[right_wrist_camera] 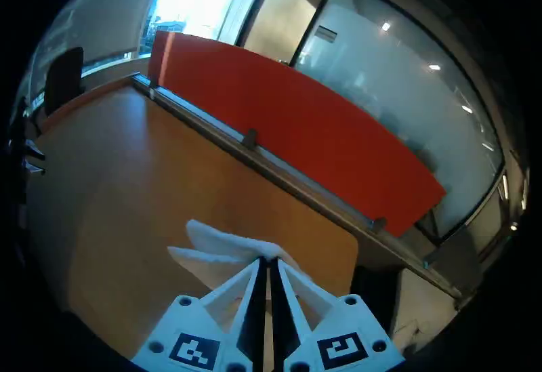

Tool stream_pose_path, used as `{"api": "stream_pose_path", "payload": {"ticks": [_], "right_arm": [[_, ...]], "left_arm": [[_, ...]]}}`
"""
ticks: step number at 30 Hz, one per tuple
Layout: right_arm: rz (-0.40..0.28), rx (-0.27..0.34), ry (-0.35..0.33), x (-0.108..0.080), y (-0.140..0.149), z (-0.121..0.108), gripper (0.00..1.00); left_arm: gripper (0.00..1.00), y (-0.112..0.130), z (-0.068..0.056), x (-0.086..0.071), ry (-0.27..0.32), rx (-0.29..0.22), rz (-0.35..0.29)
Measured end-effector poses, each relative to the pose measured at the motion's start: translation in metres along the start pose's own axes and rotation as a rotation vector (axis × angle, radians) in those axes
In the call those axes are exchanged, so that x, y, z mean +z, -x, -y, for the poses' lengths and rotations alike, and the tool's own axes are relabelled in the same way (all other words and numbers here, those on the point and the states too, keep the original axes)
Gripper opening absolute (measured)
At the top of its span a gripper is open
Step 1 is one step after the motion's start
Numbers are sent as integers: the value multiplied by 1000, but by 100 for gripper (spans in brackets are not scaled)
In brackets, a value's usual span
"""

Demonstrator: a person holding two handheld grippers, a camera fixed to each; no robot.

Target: Fold towel

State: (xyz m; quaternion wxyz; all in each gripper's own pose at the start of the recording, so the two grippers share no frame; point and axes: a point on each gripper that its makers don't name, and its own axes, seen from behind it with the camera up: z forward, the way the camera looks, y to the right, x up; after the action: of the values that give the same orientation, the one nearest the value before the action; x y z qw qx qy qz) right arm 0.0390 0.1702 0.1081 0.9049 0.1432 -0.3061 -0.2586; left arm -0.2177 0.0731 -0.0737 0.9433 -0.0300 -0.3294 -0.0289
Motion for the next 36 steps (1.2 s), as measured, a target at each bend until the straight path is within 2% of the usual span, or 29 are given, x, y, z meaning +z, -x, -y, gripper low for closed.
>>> {"api": "stream_pose_path", "payload": {"ticks": [9, 17, 24, 36], "right_arm": [[16, 19, 17, -2, 12, -14, 5], [35, 39, 31, -14, 31, -20, 5], [68, 74, 39, -31, 66, -24, 5], [149, 144, 56, -55, 134, -17, 5]], "left_arm": [[91, -1, -2, -1, 0, 12, 1], [91, -2, -4, -1, 8, 18, 3], [91, -1, -9, -2, 18, 30, 5], [91, 5, -16, -6, 33, 47, 12]]}}
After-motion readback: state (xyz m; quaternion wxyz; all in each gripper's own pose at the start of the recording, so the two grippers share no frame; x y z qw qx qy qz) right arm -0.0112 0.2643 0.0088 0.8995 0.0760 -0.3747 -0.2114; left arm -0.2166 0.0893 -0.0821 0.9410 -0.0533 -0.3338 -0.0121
